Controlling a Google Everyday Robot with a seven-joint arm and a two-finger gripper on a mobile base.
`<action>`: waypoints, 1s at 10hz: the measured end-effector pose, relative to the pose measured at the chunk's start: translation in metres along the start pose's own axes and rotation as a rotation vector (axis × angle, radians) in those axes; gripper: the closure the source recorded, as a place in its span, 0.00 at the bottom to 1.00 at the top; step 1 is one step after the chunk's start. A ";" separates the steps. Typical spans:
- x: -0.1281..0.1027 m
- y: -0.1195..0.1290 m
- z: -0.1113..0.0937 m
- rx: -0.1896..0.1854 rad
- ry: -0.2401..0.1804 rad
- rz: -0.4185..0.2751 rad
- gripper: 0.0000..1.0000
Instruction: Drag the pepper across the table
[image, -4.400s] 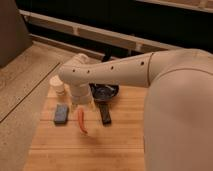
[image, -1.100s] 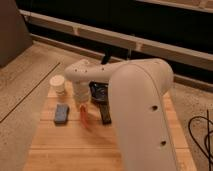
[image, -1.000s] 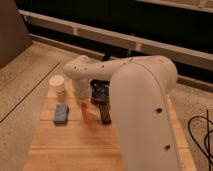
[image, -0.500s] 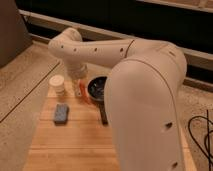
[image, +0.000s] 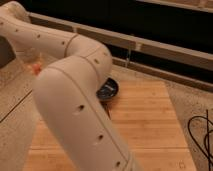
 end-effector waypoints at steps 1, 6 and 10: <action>-0.010 0.072 0.014 -0.011 0.037 -0.157 1.00; 0.010 0.226 0.043 -0.020 0.109 -0.534 0.99; 0.009 0.226 0.043 -0.019 0.109 -0.533 0.58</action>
